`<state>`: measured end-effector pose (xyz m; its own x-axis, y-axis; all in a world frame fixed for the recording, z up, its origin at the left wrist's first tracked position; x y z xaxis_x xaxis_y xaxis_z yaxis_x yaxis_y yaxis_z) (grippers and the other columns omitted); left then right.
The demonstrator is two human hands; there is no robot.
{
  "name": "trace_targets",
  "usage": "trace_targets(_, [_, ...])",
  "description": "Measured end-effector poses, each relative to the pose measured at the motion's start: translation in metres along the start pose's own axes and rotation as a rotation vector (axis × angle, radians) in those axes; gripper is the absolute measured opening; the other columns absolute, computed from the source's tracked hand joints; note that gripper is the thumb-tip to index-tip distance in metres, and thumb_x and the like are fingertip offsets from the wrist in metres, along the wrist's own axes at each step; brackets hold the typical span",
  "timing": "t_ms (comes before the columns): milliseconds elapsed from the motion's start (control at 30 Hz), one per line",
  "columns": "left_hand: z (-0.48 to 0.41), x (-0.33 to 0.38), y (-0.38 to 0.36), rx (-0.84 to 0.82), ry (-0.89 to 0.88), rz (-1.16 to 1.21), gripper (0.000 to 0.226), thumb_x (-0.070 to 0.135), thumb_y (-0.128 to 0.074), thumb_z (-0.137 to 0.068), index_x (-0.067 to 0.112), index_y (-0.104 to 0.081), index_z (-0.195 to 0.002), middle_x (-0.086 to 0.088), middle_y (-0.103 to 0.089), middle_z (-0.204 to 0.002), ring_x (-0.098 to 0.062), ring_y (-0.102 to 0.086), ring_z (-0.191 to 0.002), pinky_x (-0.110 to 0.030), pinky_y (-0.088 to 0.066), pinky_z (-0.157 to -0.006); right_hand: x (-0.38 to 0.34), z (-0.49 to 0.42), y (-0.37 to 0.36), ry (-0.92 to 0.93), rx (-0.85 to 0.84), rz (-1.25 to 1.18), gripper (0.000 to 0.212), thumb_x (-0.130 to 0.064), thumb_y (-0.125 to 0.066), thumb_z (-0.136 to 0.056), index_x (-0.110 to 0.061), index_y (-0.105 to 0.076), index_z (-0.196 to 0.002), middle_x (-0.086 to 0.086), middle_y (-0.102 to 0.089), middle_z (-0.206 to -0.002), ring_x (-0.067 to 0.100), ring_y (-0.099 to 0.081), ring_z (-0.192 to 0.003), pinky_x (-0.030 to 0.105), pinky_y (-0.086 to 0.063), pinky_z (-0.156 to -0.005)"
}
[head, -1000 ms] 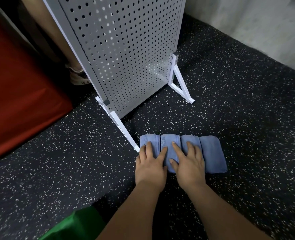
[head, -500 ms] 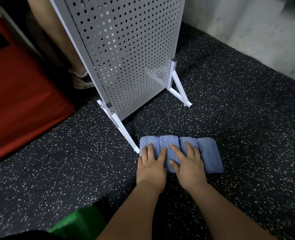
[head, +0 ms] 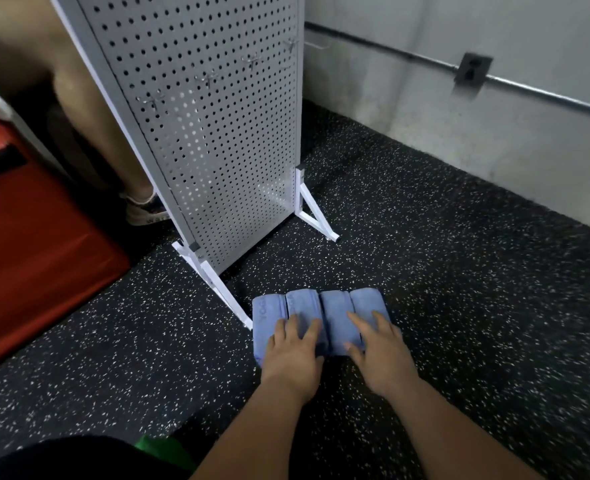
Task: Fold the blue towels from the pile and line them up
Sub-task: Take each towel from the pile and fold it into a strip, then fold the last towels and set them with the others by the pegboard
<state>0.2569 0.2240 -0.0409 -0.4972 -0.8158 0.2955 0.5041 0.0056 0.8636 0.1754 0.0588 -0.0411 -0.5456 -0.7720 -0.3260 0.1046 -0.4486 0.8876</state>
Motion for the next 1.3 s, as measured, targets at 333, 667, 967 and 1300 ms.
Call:
trace_targets(333, [0.050, 0.088, 0.012, -0.007, -0.158, -0.021, 0.072, 0.049, -0.051, -0.107, 0.034, -0.014, -0.167, -0.012, -0.005, -0.176, -0.036, -0.004, -0.161, -0.052, -0.019, -0.129, 0.078, 0.093, 0.050, -0.134, 0.058, -0.045, 0.069, -0.058, -0.051, -0.104, -0.043, -0.021, -0.164, 0.009, -0.022, -0.171, 0.037, -0.026, -0.153, 0.050, -0.039, -0.119])
trace_targets(667, [0.086, 0.217, -0.029, -0.123, -0.394, -0.150, 0.074, 0.051, -0.047, -0.108, 0.033, -0.007, -0.169, -0.010, -0.004, -0.176, -0.037, -0.007, -0.161, -0.052, -0.019, -0.129, 0.181, 0.200, 0.057, -0.378, 0.047, -0.113, 0.073, -0.061, -0.050, -0.103, -0.049, -0.012, -0.164, 0.002, -0.012, -0.174, 0.032, -0.020, -0.156, 0.050, -0.038, -0.121])
trace_targets(967, [0.093, 0.289, -0.093, -0.243, -0.528, -0.232, 0.073, 0.051, -0.046, -0.108, 0.032, -0.008, -0.168, -0.009, -0.006, -0.175, -0.036, -0.009, -0.160, -0.051, -0.021, -0.129, 0.288, 0.275, 0.033, -0.561, 0.038, -0.191, 0.074, -0.057, -0.053, -0.104, -0.044, -0.015, -0.166, 0.007, -0.018, -0.173, 0.034, -0.029, -0.153, 0.049, -0.038, -0.120])
trace_targets(1300, [0.076, 0.314, -0.165, -0.392, -0.538, -0.336, 0.074, 0.050, -0.046, -0.108, 0.032, -0.008, -0.169, -0.008, -0.008, -0.175, -0.035, -0.011, -0.160, -0.051, -0.023, -0.129, 0.359, 0.316, -0.061, -0.707, -0.074, -0.274, 0.082, -0.053, -0.060, -0.101, -0.037, -0.013, -0.167, 0.008, -0.016, -0.172, 0.039, -0.029, -0.152, 0.049, -0.033, -0.123])
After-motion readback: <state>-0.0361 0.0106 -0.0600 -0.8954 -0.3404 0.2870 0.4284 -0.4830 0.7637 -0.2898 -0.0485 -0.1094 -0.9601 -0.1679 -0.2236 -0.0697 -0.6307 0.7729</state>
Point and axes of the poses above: each hand's wrist, its own z-axis away from the middle knuckle, its own y-axis out of the back of the hand, x = y × z, the point moved 6 cm from there along -z, towards the middle knuckle
